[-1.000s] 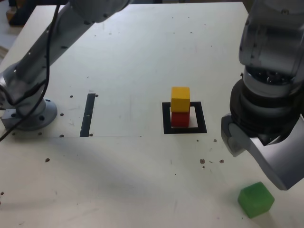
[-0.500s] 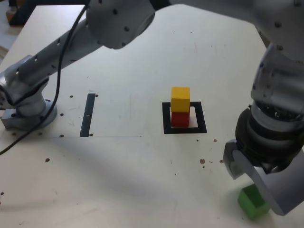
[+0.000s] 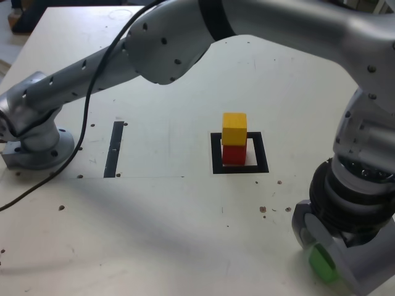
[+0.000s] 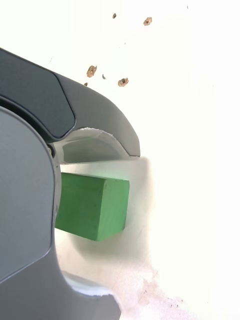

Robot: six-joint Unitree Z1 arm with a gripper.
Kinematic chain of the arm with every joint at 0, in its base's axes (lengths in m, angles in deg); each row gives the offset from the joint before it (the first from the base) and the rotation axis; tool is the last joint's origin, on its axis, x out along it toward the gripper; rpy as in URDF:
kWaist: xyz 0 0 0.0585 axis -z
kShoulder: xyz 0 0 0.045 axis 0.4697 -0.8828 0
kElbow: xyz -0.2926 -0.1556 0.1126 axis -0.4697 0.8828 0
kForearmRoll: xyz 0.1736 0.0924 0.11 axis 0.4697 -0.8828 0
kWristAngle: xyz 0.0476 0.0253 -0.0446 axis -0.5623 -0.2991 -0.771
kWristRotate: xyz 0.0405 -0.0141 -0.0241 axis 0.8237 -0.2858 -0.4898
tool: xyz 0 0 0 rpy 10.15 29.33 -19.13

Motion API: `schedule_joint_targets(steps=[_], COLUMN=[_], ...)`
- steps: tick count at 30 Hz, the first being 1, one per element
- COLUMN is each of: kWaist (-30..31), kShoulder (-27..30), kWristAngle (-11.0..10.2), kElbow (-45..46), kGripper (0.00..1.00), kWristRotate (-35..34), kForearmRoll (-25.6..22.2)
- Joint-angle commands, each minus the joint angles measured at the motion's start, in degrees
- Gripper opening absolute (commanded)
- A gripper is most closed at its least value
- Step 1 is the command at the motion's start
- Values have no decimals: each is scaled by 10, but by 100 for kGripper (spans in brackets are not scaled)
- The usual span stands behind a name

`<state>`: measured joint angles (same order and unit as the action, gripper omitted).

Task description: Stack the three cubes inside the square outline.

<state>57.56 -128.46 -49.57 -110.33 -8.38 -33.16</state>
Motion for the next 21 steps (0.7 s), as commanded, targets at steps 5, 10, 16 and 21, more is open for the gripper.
schedule_joint_targets(steps=[5, 10, 16, 21], kWaist=[8, 12, 13, 13], kShoulder=[-8, -9, -10, -11], kWristAngle=[-4, -9, -10, -10], kElbow=[-9, -13, -12, -11], kGripper=[59, 44, 40, 39], kWristRotate=[-7, -8, -8, -8], kForearmRoll=[2, 1, -4, -10])
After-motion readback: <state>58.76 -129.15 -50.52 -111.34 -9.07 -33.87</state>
